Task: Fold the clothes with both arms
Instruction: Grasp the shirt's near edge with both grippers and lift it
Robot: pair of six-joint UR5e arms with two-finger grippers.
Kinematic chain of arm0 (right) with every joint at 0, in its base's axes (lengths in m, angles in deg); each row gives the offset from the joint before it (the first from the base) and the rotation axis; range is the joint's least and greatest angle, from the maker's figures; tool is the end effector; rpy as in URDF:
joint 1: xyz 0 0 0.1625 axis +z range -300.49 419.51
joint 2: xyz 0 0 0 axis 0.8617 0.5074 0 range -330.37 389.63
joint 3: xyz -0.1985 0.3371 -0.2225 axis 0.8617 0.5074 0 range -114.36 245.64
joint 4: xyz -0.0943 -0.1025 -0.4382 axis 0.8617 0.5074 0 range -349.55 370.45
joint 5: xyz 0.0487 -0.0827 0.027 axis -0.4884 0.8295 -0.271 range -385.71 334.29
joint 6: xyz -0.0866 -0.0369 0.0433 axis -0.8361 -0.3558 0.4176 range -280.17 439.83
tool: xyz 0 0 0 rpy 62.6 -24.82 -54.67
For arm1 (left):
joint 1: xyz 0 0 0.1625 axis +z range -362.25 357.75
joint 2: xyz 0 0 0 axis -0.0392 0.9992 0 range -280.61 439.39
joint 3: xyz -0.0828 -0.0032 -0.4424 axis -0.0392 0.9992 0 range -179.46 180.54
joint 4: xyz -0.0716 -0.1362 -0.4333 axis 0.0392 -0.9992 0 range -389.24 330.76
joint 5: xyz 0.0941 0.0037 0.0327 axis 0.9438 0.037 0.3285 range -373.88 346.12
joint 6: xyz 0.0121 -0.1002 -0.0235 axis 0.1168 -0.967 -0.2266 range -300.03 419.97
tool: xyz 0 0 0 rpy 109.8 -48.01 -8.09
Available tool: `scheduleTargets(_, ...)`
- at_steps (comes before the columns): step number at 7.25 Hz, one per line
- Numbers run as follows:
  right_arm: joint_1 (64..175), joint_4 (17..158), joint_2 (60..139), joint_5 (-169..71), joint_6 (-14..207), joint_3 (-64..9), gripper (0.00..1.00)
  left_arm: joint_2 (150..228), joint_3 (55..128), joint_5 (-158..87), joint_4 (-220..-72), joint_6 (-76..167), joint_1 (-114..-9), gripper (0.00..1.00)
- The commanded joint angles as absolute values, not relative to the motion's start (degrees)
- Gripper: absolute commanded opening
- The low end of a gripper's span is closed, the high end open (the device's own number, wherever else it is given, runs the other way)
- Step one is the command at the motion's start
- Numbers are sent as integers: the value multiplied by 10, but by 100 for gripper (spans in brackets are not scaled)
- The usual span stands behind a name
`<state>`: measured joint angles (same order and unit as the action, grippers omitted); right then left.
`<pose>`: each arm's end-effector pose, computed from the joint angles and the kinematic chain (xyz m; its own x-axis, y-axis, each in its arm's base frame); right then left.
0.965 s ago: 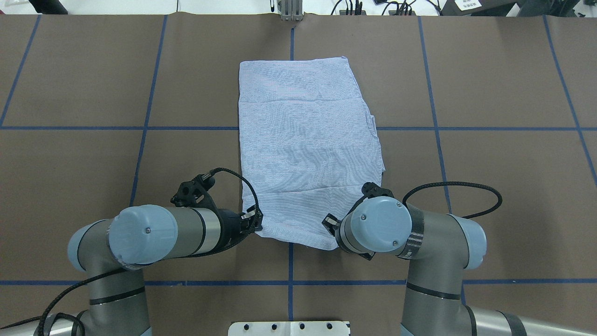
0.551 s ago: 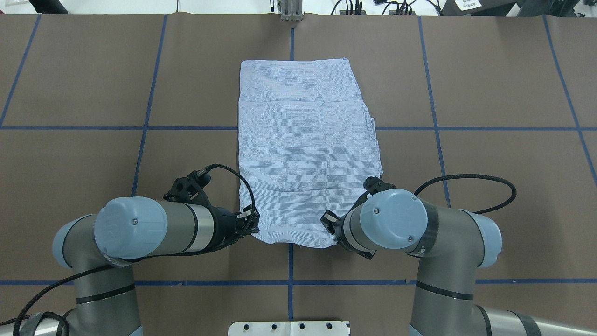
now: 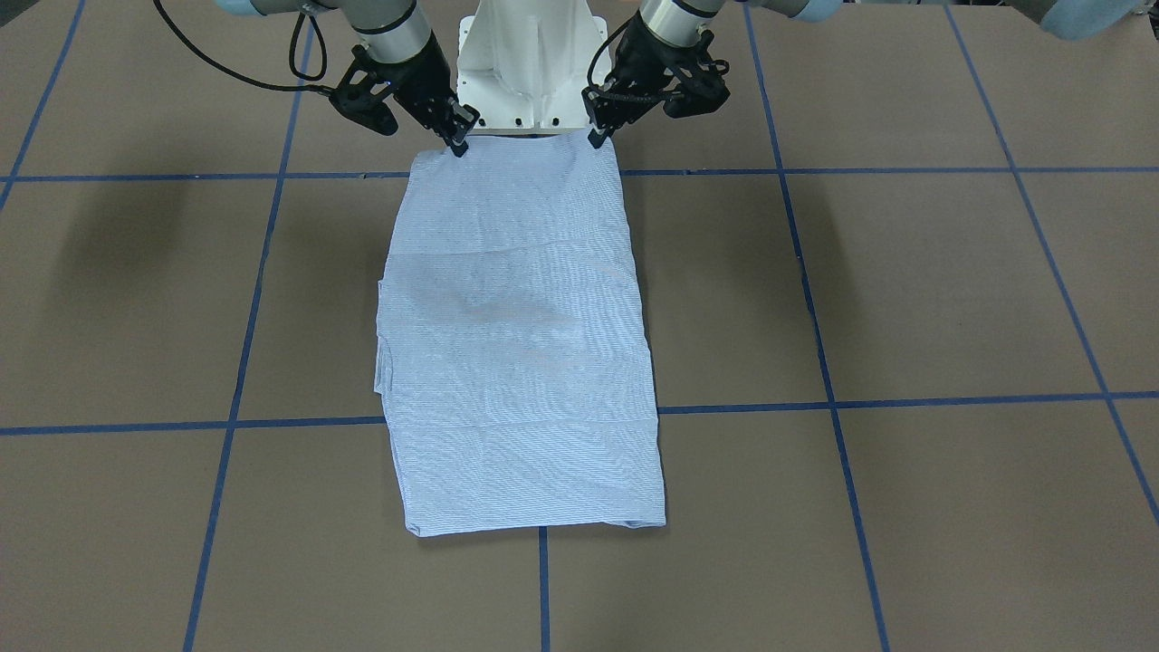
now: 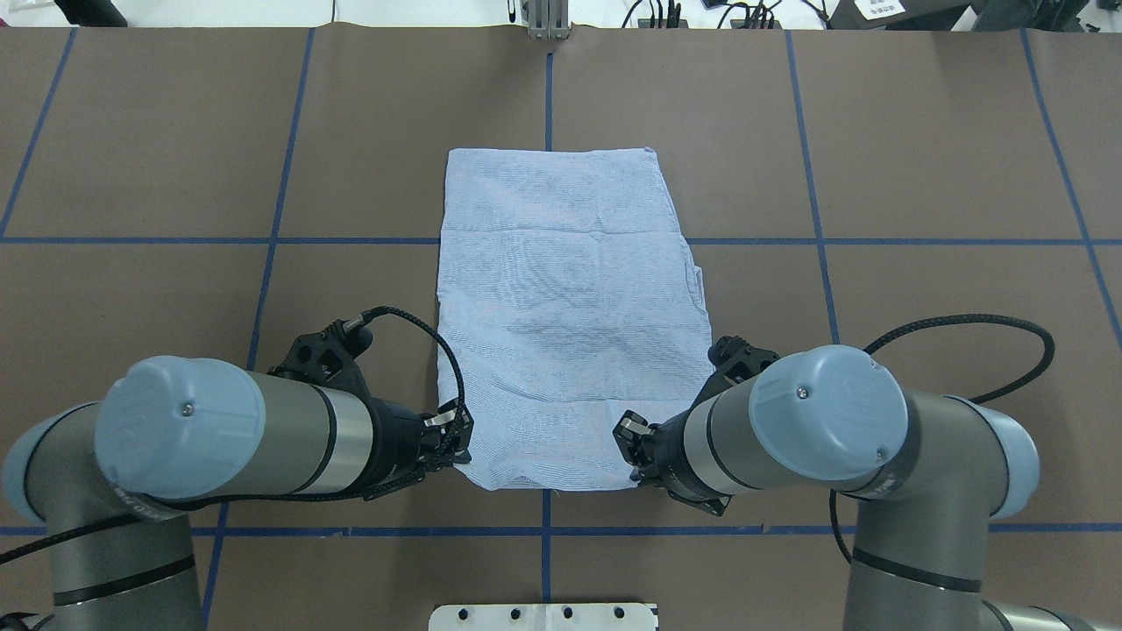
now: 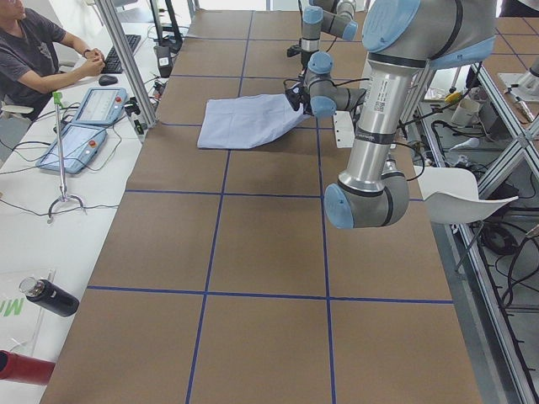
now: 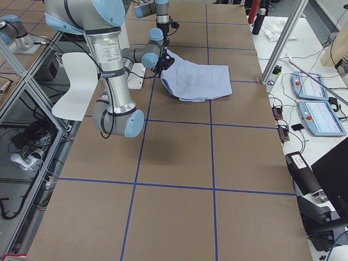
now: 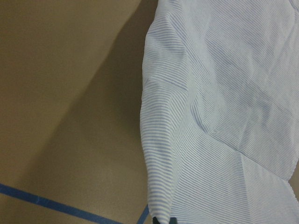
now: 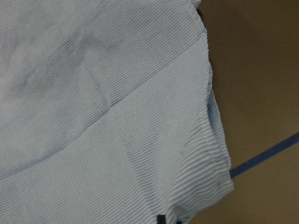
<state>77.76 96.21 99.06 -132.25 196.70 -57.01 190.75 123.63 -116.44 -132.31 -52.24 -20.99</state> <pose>-0.4983 -0.2736 0.2007 0.4231 0.5956 0.6828 -0.2953 0.8031 -0.5176 0.4866 -0.2820 0.1702 0.2886 -0.4876 -0.8240 0.2512 0.8690 -0.4263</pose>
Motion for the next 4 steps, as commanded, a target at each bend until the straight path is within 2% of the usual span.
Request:
scheduleTargets(1, 781, 963, 1009, -1379, 1969, -620, 0, 1904, 1295, -1190, -1244, -526, -210, 0)
scheduleTargets(4, 798, 963, 1018, -1484, 1970, -659, 0, 1908, 1387, -1257, -1132, -529, -203, 0)
